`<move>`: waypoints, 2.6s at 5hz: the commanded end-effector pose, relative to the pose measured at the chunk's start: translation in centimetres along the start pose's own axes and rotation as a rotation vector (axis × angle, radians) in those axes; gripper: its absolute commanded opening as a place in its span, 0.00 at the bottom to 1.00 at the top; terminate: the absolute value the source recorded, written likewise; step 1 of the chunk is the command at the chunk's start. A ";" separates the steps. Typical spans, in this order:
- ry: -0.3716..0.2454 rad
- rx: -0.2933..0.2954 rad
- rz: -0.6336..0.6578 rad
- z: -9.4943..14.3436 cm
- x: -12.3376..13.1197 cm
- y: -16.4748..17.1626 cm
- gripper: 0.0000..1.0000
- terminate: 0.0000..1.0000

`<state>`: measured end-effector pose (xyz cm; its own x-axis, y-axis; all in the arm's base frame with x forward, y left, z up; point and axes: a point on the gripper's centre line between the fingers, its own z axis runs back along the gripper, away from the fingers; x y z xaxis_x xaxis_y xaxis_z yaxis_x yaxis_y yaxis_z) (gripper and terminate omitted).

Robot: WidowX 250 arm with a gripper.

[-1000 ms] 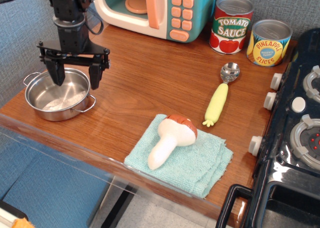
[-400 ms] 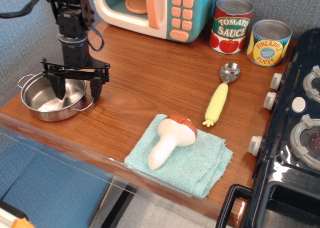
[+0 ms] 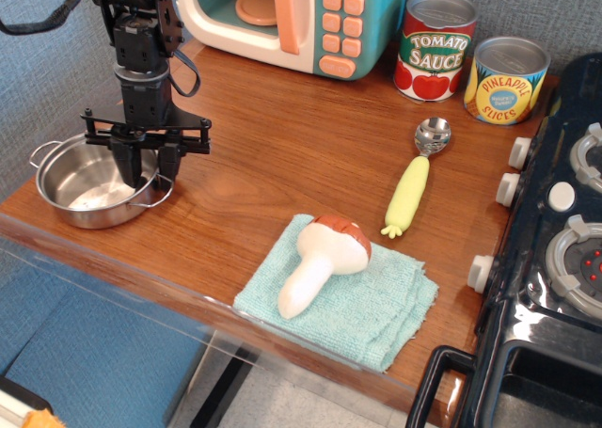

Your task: Move pot to left of spoon.

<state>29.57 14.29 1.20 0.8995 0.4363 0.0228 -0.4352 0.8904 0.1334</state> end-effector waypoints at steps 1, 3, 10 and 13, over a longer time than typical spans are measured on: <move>-0.070 0.002 -0.042 3.4 -0.1 -1.0 0.00 0.00; -0.155 -0.044 -0.378 7.4 2.1 -9.1 0.00 0.00; -0.144 -0.075 -0.577 7.8 0.6 -17.3 1.00 0.00; -0.208 -0.098 -0.459 12.8 -0.7 -18.1 1.00 0.00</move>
<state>38.67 -3.00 8.33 0.9943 -0.0251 0.1039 0.0161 0.9962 0.0860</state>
